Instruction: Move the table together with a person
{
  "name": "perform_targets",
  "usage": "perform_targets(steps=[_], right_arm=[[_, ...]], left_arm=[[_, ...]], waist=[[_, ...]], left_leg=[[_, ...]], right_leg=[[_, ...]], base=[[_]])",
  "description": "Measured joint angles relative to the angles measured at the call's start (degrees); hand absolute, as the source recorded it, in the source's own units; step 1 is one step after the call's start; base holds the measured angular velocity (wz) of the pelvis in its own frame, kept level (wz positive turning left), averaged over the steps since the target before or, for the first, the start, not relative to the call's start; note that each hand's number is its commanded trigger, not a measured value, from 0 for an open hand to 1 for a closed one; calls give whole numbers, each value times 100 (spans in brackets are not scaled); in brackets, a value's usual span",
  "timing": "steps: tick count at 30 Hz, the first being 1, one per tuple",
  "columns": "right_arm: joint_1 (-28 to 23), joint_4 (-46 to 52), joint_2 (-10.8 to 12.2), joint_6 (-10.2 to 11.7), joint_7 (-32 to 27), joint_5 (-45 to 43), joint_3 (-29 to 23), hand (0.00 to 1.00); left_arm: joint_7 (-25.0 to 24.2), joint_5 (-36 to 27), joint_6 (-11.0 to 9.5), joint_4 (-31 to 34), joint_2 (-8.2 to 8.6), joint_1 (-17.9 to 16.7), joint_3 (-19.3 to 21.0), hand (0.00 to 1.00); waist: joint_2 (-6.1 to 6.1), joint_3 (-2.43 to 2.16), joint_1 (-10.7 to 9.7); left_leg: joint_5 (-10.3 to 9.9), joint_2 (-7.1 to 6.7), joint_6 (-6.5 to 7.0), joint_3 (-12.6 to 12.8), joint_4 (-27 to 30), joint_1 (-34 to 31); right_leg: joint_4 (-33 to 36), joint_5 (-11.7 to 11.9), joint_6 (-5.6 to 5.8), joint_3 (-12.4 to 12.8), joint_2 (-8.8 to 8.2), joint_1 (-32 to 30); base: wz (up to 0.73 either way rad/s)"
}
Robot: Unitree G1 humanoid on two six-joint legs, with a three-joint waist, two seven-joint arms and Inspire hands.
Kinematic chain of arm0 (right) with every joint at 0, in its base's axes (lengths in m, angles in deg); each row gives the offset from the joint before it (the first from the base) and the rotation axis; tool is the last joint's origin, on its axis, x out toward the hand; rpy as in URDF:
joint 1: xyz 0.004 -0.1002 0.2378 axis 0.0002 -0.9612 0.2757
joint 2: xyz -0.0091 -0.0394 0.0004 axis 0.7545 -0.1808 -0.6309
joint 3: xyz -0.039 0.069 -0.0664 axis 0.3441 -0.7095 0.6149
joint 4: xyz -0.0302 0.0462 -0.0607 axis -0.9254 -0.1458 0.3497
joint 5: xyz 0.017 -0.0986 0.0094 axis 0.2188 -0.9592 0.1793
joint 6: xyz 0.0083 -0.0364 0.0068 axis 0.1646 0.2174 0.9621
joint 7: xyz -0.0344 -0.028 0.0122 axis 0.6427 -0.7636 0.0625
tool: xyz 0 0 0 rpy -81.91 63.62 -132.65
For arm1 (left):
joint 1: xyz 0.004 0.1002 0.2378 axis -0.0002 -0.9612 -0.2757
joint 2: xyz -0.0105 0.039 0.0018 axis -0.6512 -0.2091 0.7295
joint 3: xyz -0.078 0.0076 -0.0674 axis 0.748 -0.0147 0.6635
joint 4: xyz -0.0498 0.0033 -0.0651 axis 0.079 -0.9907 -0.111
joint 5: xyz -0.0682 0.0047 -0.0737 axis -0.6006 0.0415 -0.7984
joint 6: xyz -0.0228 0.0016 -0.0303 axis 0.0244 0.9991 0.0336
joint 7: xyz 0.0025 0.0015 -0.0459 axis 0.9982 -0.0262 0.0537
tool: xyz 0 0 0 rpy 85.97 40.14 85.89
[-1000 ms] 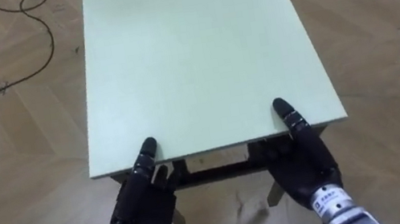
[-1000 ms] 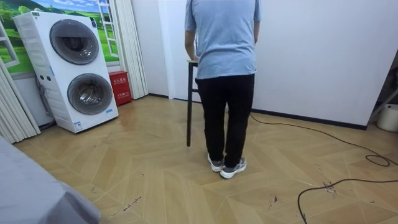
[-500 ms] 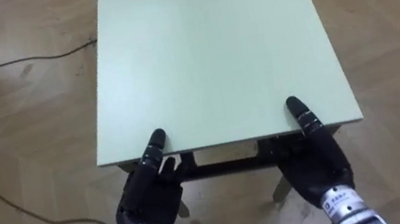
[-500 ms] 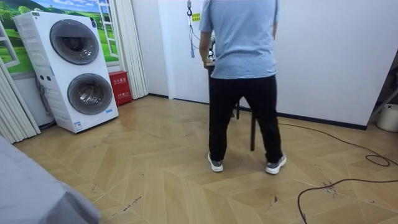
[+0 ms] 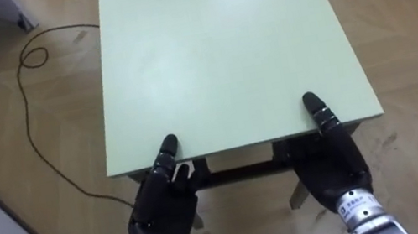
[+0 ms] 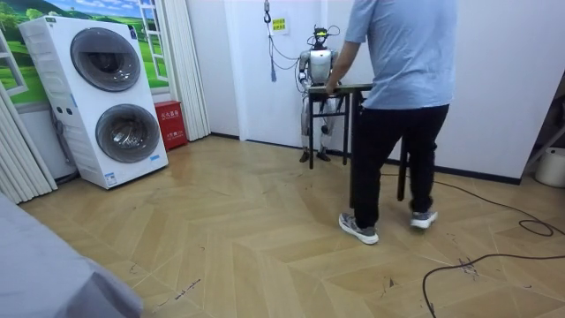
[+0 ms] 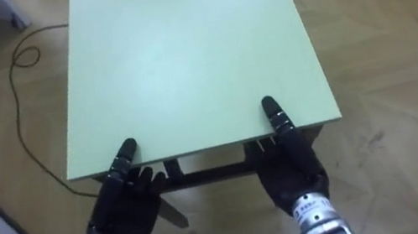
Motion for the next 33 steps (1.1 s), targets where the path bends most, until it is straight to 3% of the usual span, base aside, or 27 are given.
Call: perform_targets(steps=[1,2,3,5,6,7,8,9,10,12,15,19,25,27,28,30,32,33], right_arm=[[-1,0,-4,3,-13,3,15,100],[4,0,-10,3,-76,-4,40,100],[0,-2,4,6,-105,-16,2,100],[-6,-2,0,18,-108,12,6,100],[-68,-2,-21,44,-108,9,1,100],[-89,-2,-27,53,-108,7,-2,100],[-114,-2,-57,51,-108,14,4,100],[-155,-1,-56,51,-100,28,9,100],[-197,-1,-59,54,-99,30,5,100],[-221,-3,-60,75,-90,30,4,100],[-226,-3,-78,80,-90,32,34,100],[-228,-12,-110,99,-101,49,120,100],[-238,-19,-148,102,-168,49,129,100],[-236,-19,-160,102,-168,84,119,100],[-237,-30,-154,113,-168,83,117,100],[-248,-30,-149,113,-168,82,113,100],[-247,-30,-149,107,-175,81,116,100],[-247,-30,-157,105,-186,75,117,100]], left_arm=[[19,-3,-1,0,1,-6,4,100],[28,31,-20,-60,125,-16,52,100],[28,91,-32,-104,233,-34,80,100],[30,92,-31,-116,250,-50,40,100],[31,89,-37,-117,196,-65,-37,100],[31,89,-52,-114,158,-68,-75,100],[31,77,-72,-109,60,-66,-123,100],[31,75,-72,-111,9,-63,-146,100],[56,77,-69,-121,-7,-64,-153,100],[71,110,-71,-102,-9,-68,-132,100],[72,112,-71,-71,-44,-67,-133,100],[90,87,-71,-62,-124,-76,-121,100],[121,51,-71,-62,-71,-217,-153,100],[120,40,-70,-62,-82,-222,-184,100],[119,38,-71,-61,-81,-216,-192,100],[119,40,-71,-60,-89,-205,-190,100],[119,38,-69,-63,-82,-204,-189,100],[119,36,-67,-63,-68,-210,-188,100]], waist=[[1,0,0],[11,-3,-4],[19,-3,-43],[3,0,-169],[-15,-4,-242],[-30,-6,-235],[-63,3,-224],[-131,-3,-224],[-135,-6,-255],[-181,-18,-125],[-179,-19,-28],[-180,-18,143],[-183,-16,238],[-180,-17,209],[-177,-19,170],[-166,-20,132],[-142,-18,237],[-123,-32,282]], left_leg=[[-5,-21,27,-34,5,-2],[-10,-84,63,-148,-12,-5],[-1,-159,102,-287,-16,-8],[29,-281,152,-554,10,-6],[33,-314,156,-789,34,10],[36,-316,146,-907,40,7],[56,-321,102,-1137,60,1],[66,-364,49,-1321,79,27],[68,-380,17,-1464,93,55],[87,-357,-99,-1598,38,113],[133,-304,-170,-1738,-4,134],[133,-268,-204,-1778,1,136],[133,-312,-203,-1907,97,97],[134,-267,-200,-1736,238,-92],[149,-189,-174,-1415,310,-189],[186,-65,-122,-1084,306,-225],[270,-106,-145,-1160,205,-192],[407,-219,-187,-1231,5,-156]], right_leg=[[78,1,1,3,-38,-10],[229,0,5,41,-115,-31],[359,-16,30,233,-158,-58],[556,-66,103,664,-188,-99],[540,-167,148,1142,-79,-147],[414,-228,135,1390,31,-168],[-51,-287,111,1719,265,-197],[-517,-69,148,1998,450,-217],[-521,-37,112,2057,513,-150],[-731,-14,50,1982,639,128],[-931,12,6,1888,732,310],[-1102,39,-38,1887,820,446],[-1167,38,-36,1814,838,634],[-1167,39,-36,1592,863,654],[-1166,38,-37,1484,886,675],[-1155,28,-54,1428,921,720],[-1165,17,-75,1434,927,691],[-1226,41,-112,1405,914,682]], base=[[41],[44],[68],[79],[70],[80],[78],[95],[89],[49],[34],[16],[33],[74],[79],[71],[33],[33]])
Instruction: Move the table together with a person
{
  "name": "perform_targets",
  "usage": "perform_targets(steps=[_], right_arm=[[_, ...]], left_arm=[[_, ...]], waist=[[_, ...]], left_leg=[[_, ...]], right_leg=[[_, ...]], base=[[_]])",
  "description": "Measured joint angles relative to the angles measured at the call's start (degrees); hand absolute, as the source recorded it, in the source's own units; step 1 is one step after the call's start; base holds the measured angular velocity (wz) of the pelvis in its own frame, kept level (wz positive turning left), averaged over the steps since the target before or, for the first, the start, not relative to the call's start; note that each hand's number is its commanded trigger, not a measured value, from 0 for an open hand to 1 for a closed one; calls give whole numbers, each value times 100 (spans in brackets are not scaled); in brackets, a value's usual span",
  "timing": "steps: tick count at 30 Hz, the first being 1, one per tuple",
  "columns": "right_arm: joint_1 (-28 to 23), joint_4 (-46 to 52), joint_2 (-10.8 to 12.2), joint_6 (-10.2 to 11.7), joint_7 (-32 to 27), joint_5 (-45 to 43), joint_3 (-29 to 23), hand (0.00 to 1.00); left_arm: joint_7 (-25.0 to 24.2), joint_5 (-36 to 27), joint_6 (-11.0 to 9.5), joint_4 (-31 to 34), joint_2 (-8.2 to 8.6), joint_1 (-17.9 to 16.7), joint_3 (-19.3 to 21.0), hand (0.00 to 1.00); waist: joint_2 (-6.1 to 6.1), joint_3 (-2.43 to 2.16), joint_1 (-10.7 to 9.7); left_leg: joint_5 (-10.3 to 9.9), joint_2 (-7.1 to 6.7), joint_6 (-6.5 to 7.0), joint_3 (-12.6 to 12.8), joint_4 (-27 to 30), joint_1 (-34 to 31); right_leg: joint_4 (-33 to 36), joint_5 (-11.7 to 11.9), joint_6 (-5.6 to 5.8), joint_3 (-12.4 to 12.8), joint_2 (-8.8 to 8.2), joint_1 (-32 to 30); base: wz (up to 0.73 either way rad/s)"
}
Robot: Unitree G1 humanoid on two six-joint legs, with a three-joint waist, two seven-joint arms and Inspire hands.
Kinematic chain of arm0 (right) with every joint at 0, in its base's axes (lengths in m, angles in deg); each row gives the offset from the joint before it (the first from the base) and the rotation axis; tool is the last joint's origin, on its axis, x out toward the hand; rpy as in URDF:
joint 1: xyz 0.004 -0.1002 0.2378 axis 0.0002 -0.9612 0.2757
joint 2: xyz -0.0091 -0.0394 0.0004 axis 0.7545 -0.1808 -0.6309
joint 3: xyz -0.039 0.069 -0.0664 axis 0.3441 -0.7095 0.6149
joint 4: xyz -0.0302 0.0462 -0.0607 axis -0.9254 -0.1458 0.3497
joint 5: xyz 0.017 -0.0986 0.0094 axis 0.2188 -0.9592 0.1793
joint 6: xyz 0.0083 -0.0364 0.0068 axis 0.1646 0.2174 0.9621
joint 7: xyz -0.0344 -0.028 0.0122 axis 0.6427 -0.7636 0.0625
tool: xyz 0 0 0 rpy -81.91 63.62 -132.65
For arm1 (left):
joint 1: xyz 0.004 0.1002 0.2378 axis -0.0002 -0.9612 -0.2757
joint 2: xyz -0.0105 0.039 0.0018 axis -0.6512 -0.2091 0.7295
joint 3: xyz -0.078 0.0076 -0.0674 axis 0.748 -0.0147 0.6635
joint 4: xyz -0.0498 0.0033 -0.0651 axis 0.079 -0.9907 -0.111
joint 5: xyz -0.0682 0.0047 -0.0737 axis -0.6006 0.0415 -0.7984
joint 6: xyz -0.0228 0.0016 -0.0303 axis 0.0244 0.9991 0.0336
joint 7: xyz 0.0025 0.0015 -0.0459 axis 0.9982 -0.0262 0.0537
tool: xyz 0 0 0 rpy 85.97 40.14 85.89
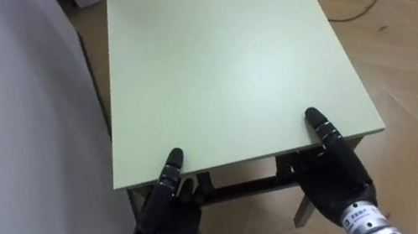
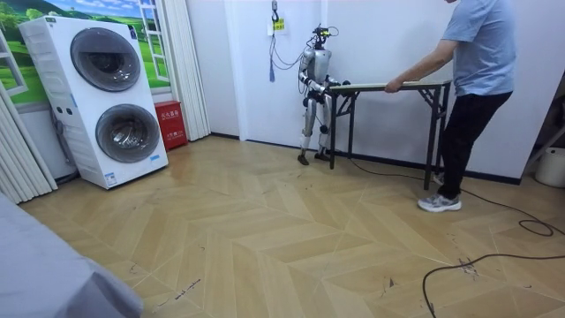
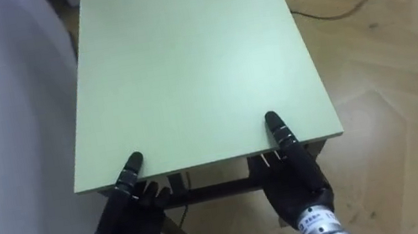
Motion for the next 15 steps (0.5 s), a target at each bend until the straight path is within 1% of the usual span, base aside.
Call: perform_targets(steps=[1,2,3,4,5,6,7,8,9,10,11,12,14,15], right_arm=[[22,4,-26,0,0,-38,-7,100],[57,2,-36,-3,-2,-67,-20,100],[67,-11,-17,-6,-51,-79,-41,100],[54,-14,7,-11,-80,-74,-38,100],[63,-12,26,-16,-113,-69,-47,100],[50,-11,38,-16,-150,-75,-57,100],[40,7,74,-21,-151,-90,-55,100],[40,20,83,-34,-153,-120,-53,100],[42,36,67,-40,-155,-154,-53,100],[46,37,61,-40,-162,-157,-55,100],[48,37,28,-41,-189,-157,-53,100],[52,37,5,-37,-194,-160,-55,100],[67,36,-7,-33,-214,-169,-62,100],[69,32,-4,-33,-246,-172,-63,100]], left_arm=[[-1,6,-1,4,-7,0,15,100],[-6,27,-1,2,37,3,39,100],[-6,53,4,-10,88,-22,33,100],[-7,56,4,-9,97,-53,26,100],[-9,56,3,-4,106,-54,13,100],[17,58,4,-5,83,-38,21,100],[34,58,4,-5,59,-1,2,100],[40,58,2,-5,70,17,2,100],[42,56,2,-4,76,19,-3,100],[44,55,2,-4,87,12,-11,100],[56,56,2,-4,108,-18,-24,100],[70,57,2,-4,100,-30,-44,100],[122,61,1,-5,117,-31,-61,100],[162,60,1,-5,119,-32,-69,100]], waist=[[-10,-18,-21],[22,-12,-51],[66,-6,-119],[94,-20,-122],[257,-26,-128],[286,-32,-189],[258,-28,-288],[224,-31,-325],[214,-35,-328],[215,-33,-317],[216,-32,-290],[213,-31,-273],[203,-26,-263],[193,-18,-273]], left_leg=[[165,-88,-108,-21,-236,0],[157,-65,-121,51,-128,-68],[-182,210,-29,564,629,-197],[-391,383,-44,820,922,-171],[-694,668,-144,996,1218,-177],[-765,632,-64,885,1137,-193],[-766,473,73,619,860,-112],[-707,409,116,582,765,-106],[-637,339,150,537,662,-111],[-627,320,161,537,654,-125],[-619,287,166,538,640,-141],[-586,245,172,536,595,-157],[-510,207,186,534,485,-143],[-470,191,189,481,420,-102]], right_leg=[[-141,30,-8,-154,-68,-18],[-165,39,-7,-296,-155,-29],[-113,26,-16,-572,-183,-20],[-34,23,-19,-731,-159,2],[197,-38,-24,-948,-88,23],[480,-159,-4,-916,-103,-59],[671,-215,13,-755,-108,-218],[696,-237,8,-640,-133,-285],[654,-234,3,-361,-127,-359],[628,-235,2,-265,-119,-397],[621,-232,7,-210,-131,-418],[666,-223,19,-225,-163,-428],[784,-219,27,-293,-218,-457],[896,-206,49,-284,-242,-505]], base=[[39],[56],[42],[45],[46],[70],[68],[51],[22],[12],[6],[8],[13],[15]])
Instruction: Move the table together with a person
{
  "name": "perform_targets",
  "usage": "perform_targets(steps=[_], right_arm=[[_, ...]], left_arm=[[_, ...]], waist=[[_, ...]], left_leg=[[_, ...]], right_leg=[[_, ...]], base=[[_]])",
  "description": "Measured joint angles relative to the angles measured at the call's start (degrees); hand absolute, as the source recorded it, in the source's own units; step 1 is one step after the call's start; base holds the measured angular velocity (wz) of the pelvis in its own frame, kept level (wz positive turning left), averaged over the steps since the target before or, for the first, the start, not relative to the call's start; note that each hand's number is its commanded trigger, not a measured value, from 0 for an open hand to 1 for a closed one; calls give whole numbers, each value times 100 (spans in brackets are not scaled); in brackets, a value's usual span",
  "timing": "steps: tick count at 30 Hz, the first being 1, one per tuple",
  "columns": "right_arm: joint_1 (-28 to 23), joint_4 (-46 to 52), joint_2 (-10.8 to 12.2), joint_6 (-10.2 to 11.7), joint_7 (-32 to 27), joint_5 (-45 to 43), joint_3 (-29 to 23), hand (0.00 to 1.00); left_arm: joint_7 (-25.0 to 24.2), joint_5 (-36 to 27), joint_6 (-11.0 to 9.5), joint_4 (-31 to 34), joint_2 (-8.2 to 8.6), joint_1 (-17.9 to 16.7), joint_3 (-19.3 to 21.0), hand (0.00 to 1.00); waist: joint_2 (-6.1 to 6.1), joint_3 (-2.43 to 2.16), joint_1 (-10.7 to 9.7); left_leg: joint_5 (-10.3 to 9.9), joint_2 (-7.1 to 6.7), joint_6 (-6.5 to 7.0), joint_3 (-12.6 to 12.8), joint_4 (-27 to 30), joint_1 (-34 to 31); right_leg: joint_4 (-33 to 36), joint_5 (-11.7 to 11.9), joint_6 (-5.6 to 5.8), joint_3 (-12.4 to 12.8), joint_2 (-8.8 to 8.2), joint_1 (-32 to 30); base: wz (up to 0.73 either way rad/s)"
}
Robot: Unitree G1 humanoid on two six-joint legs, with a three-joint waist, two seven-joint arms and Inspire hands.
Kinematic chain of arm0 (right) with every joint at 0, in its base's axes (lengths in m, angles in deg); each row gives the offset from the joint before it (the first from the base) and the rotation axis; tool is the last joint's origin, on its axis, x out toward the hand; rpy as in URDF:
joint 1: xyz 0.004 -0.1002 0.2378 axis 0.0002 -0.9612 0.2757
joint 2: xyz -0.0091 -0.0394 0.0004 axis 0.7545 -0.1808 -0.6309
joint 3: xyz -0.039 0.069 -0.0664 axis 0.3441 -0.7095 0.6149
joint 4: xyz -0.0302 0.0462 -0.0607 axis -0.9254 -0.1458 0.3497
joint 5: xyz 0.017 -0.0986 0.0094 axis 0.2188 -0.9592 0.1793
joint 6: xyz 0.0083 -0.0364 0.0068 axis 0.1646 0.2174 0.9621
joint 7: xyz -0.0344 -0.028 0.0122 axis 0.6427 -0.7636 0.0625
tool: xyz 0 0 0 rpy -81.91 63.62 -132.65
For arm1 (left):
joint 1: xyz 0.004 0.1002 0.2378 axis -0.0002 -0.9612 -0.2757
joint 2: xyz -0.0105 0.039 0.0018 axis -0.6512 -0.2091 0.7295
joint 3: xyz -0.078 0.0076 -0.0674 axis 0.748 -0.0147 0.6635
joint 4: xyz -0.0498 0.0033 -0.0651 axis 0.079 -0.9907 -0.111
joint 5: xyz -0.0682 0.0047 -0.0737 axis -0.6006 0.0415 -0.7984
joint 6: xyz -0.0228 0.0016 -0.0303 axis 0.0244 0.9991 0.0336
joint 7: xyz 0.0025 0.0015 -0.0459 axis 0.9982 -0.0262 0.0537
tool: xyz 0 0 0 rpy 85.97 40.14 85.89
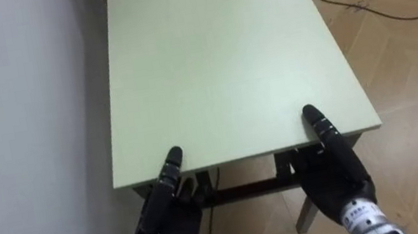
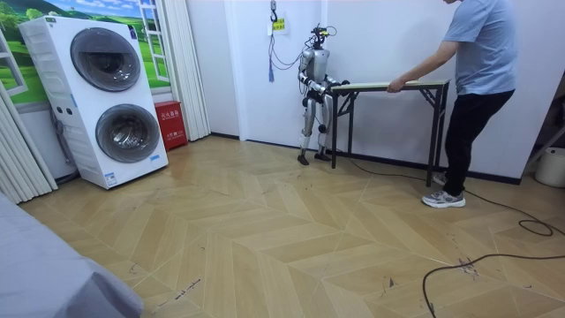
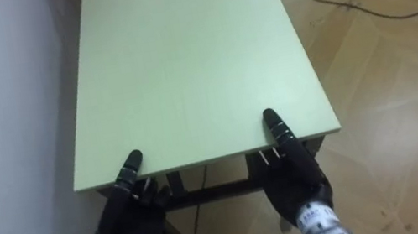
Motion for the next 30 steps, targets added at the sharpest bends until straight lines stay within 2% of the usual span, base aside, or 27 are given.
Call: perform_targets(steps=[1,2,3,4,5,10,13,18,21,27,30], right_arm=[[-2,-1,5,0,-24,-4,1,100],[-6,-2,14,0,-56,-49,5,100],[7,-1,34,0,-72,-68,5,100],[10,-1,41,-1,-72,-79,5,100],[-36,-3,32,5,-72,-80,-10,100],[-45,-3,28,14,-72,-48,-5,100],[-62,-3,34,7,-72,-40,8,100],[-126,-4,53,7,-105,110,64,100],[-153,-3,46,9,-104,156,64,100],[-146,-54,34,9,-101,164,65,100],[-156,-136,34,9,-60,172,70,100]], left_arm=[[23,0,-1,0,1,0,-3,100],[59,0,-7,0,33,0,-11,100],[75,-1,-24,0,32,3,-10,100],[80,-1,-35,0,34,4,-6,100],[128,0,-35,-8,14,2,-1,100],[143,0,-17,-8,-28,6,-1,100],[143,-3,-16,-8,-57,25,-9,100],[146,29,-25,-42,-73,75,-31,100],[165,33,-26,-45,-95,77,-57,100],[159,63,-29,-89,-154,85,-66,100],[149,91,-28,-147,-153,85,-55,100]], waist=[[-2,1,-15],[-2,4,-49],[-23,18,-45],[-41,30,-43],[-25,34,-90],[-67,57,-94],[-119,63,-216],[-263,91,-220],[-273,94,-212],[-269,90,-174],[-266,87,-183]], left_leg=[[13,-2,2,-35,-19,22],[18,5,1,-124,-29,50],[17,4,-1,-165,-34,44],[17,-10,-4,-165,-29,36],[12,-31,-26,-215,-22,38],[13,-48,-43,-144,-145,84],[18,-123,-32,-183,-173,73],[32,-204,-7,-200,-233,226],[31,-241,-7,-218,-327,294],[30,-221,-10,-175,-375,356],[29,-220,-14,-162,-438,455]], right_leg=[[96,1,4,24,-13,-43],[176,-50,49,211,-19,-114],[-163,-69,34,497,42,-216],[-342,-4,21,586,45,-311],[-273,166,-17,605,33,-360],[-30,165,-15,476,-36,-366],[-5,134,35,457,-76,-342],[-64,104,85,883,-54,-200],[-340,107,97,1104,12,-57],[-642,120,118,1245,90,101],[-658,120,118,1237,100,188]], base=[[19],[15],[11],[22],[16],[8],[20],[9],[6],[-3],[1]])
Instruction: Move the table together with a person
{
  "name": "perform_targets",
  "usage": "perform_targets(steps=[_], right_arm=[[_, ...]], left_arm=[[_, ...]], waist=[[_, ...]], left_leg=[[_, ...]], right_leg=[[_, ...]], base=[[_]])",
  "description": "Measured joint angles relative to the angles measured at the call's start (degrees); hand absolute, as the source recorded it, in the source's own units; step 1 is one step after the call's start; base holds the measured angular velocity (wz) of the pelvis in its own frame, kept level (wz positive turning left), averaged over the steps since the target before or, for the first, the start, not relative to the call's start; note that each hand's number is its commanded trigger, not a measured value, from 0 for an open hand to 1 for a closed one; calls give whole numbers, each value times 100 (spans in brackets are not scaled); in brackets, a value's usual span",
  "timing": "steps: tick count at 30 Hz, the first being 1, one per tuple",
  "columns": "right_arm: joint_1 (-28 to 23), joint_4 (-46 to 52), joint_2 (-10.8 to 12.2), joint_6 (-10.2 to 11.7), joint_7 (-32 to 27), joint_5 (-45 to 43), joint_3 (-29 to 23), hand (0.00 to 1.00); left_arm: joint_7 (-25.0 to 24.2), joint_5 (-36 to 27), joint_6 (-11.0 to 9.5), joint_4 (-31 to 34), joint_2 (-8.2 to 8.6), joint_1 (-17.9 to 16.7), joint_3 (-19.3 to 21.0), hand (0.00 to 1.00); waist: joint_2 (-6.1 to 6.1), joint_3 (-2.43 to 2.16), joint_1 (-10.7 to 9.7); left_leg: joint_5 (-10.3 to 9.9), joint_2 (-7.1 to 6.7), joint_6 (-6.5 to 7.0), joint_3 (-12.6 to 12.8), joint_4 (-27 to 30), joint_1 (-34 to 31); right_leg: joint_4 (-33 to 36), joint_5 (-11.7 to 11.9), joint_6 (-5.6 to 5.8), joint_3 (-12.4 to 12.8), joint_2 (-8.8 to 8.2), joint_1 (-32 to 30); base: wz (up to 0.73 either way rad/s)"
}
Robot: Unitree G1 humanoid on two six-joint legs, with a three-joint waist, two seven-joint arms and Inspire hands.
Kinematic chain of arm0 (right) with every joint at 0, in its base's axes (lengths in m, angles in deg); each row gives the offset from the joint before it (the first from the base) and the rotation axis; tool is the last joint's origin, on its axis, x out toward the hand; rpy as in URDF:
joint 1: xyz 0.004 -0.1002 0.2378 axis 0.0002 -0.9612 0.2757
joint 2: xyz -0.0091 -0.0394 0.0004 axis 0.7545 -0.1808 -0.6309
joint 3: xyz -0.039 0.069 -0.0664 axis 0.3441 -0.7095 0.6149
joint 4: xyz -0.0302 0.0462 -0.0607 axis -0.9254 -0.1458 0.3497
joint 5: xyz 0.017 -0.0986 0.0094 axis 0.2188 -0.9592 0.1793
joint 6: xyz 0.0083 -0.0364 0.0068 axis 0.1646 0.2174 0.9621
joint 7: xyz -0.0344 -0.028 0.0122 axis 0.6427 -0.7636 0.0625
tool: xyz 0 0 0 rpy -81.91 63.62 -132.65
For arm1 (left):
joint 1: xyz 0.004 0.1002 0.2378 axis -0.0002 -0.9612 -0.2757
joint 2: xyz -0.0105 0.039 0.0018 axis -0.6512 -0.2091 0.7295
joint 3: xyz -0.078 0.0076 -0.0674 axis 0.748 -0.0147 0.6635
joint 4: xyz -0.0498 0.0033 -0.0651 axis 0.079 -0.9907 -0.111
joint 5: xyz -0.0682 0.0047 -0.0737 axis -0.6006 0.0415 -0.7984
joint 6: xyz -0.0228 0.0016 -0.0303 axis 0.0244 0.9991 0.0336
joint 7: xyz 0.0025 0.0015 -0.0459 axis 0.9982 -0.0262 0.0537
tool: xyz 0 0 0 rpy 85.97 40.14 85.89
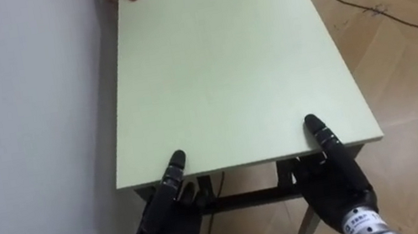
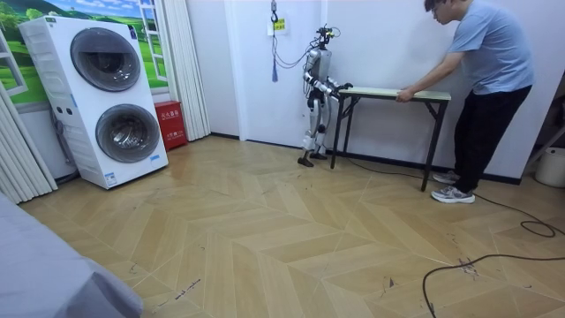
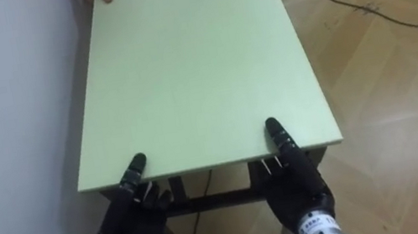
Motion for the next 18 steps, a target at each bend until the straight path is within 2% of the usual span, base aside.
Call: perform_targets(steps=[3,5,6,8,9,11,13,14,15,16,17,18], right_arm=[[1,-222,8,-1,168,2,-14,100],[4,-425,15,-10,255,2,-13,100],[4,-528,21,-27,271,2,-12,100],[4,-629,42,-48,284,0,-14,100],[9,-769,63,-51,360,-9,-13,100],[49,-1057,104,-51,494,-20,-34,100],[68,-1275,128,-68,635,-57,-67,100],[58,-1326,136,-106,672,-70,-71,100],[108,-1368,152,-169,711,-113,-71,100],[187,-1408,154,-225,716,-199,-63,100],[181,-1430,159,-220,717,-237,-60,100],[189,-1469,169,-210,735,-247,-52,100]], left_arm=[[-42,87,14,-125,0,10,51,100],[-86,164,18,-295,2,26,66,100],[-86,195,24,-374,-1,28,76,100],[-111,309,55,-469,5,37,128,100],[-192,403,83,-597,4,62,180,100],[-293,509,102,-853,4,152,231,100],[-436,642,92,-1122,12,240,246,100],[-516,674,84,-1187,12,225,284,100],[-610,674,-13,-1260,6,227,314,99],[-689,673,-88,-1336,26,215,369,98],[-709,673,-91,-1397,33,202,395,97],[-773,673,-91,-1515,29,203,429,93]], waist=[[3,-15,-13],[3,-51,-2],[4,-88,10],[-1,-91,21],[-10,-118,43],[-21,-128,113],[-15,-131,159],[-2,-140,178],[2,-142,279],[58,-141,363],[93,-178,347],[59,-153,295]], left_leg=[[0,-18,0,-25,-27,54],[0,-33,-1,-25,-93,157],[0,-34,-1,-23,-121,203],[0,-34,-1,-24,-125,303],[0,-32,-1,-26,-136,353],[0,-23,-1,-92,-205,477],[8,-14,-12,-341,-252,573],[31,7,-49,-631,-310,642],[38,30,-76,-1041,-318,649],[27,88,-173,-1278,-319,646],[43,114,-262,-1281,-347,641],[91,143,-374,-1061,-452,694]], right_leg=[[-50,1,0,0,1,81],[-85,3,4,2,0,170],[-79,4,4,1,-1,200],[-77,5,4,0,-2,265],[-79,5,3,2,0,292],[-40,6,2,0,16,354],[121,5,1,10,40,355],[156,-33,-20,83,91,310],[-206,-40,-126,403,263,162],[-548,383,-329,553,398,-38],[-555,494,-341,441,397,36],[-568,529,-354,340,399,128]], base=[[5],[3],[0],[0],[0],[-2],[0],[-25],[-56],[-50],[-15],[27]])
